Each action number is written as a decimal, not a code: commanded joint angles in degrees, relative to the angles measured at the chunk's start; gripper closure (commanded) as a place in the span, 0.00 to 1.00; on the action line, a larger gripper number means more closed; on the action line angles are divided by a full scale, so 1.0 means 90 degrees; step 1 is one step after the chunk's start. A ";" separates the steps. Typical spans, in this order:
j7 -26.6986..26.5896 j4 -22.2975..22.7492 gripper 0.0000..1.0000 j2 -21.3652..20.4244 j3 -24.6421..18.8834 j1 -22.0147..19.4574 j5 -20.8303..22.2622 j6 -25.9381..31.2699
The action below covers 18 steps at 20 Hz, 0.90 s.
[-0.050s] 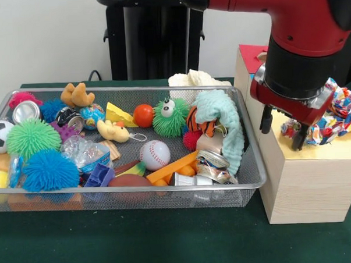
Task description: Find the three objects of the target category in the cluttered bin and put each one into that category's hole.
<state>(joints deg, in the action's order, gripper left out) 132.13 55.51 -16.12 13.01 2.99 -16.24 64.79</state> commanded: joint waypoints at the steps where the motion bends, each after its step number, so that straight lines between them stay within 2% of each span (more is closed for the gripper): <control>1: 0.0934 0.1040 0.00 -0.0159 -0.0648 0.0079 -0.0301 -0.0528; 12: 0.0854 0.0526 0.00 0.0250 -0.0721 -0.0033 -0.0392 -0.0474; 18: 0.0643 0.0669 0.00 0.0263 -0.0737 -0.0121 -0.0373 -0.0645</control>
<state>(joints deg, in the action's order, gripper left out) 132.13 56.97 -16.19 11.98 4.00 -18.70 63.08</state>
